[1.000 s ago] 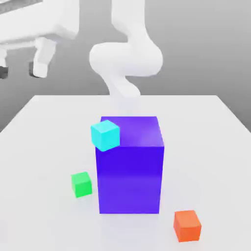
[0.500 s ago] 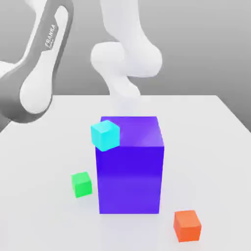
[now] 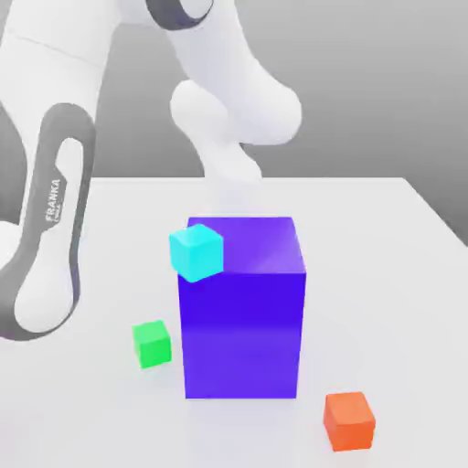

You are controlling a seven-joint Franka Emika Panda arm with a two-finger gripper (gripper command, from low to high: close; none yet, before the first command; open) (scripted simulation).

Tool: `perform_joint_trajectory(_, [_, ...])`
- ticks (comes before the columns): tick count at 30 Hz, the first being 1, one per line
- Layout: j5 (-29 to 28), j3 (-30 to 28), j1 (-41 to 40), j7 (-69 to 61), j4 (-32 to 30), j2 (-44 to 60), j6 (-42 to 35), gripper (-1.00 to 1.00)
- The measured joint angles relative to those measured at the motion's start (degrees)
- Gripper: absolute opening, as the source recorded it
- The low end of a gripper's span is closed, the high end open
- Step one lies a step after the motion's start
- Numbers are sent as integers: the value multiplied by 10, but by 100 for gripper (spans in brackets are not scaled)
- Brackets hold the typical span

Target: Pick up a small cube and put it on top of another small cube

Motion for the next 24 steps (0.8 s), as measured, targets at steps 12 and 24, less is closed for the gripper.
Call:
perform_joint_trajectory(12, [46, 22, 57, 125, -208, -244, -26, -100])
perform_joint_trajectory(24, [-96, 99, 24, 423, -466, -464, 16, -100])
